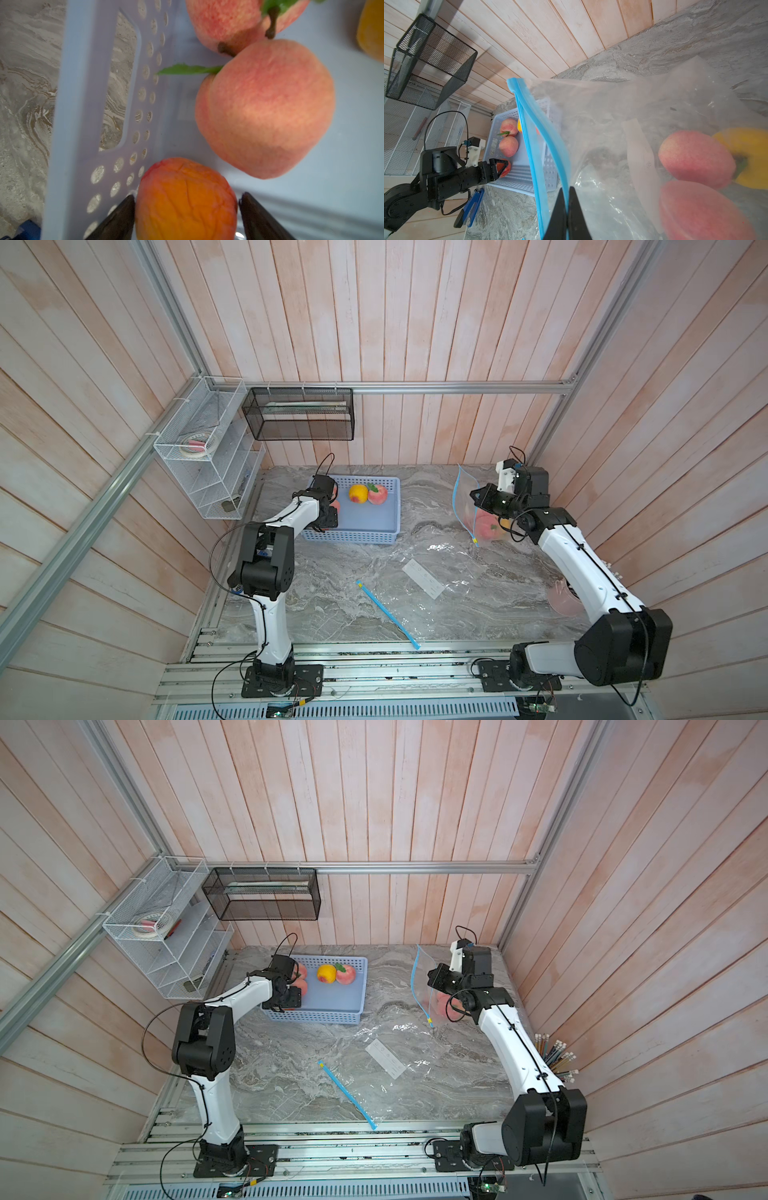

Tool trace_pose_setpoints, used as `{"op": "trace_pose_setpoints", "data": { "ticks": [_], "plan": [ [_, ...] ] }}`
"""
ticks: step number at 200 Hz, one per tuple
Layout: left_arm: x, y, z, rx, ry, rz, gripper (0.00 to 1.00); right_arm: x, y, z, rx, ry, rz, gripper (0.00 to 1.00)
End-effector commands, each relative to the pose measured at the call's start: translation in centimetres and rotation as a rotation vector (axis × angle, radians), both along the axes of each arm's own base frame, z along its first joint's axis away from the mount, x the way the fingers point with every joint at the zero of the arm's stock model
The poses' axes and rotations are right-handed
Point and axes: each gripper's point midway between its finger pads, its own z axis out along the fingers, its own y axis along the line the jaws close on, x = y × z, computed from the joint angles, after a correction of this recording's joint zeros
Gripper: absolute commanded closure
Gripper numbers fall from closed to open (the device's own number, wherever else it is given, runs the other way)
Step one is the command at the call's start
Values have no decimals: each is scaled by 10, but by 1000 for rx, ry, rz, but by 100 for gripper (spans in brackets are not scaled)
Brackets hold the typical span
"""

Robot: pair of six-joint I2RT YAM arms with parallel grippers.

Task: Place the peach in a zip-top bag and seal the zipper
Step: Pick up the peach from the basket.

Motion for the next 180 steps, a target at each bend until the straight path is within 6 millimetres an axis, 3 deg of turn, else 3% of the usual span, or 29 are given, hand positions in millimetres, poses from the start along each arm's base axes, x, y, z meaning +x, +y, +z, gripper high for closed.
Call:
{"op": "trace_pose_setpoints", "data": {
  "ticks": [1, 36, 78, 137, 167, 180],
  "plan": [
    [9, -1, -2, -11, -4, -12, 23, -4, 3, 7, 12, -22, 10, 100],
    [11, -1, 3, -19, -16, -3, 41, -5, 3, 10, 13, -27, 7, 100],
    [11, -3, 36, -49, -91, 13, 42, -6, 3, 12, 19, -31, 6, 100],
    [3, -37, 132, -296, -321, -66, 43, -8, 6, 15, 23, -39, 9, 100],
    [-7, -66, 183, -491, -437, -135, 43, -6, 15, 19, 14, -45, 21, 100],
    [-14, -82, 205, -579, -483, -187, 43, -3, 21, 29, 5, -63, 31, 100]
  ]
}}
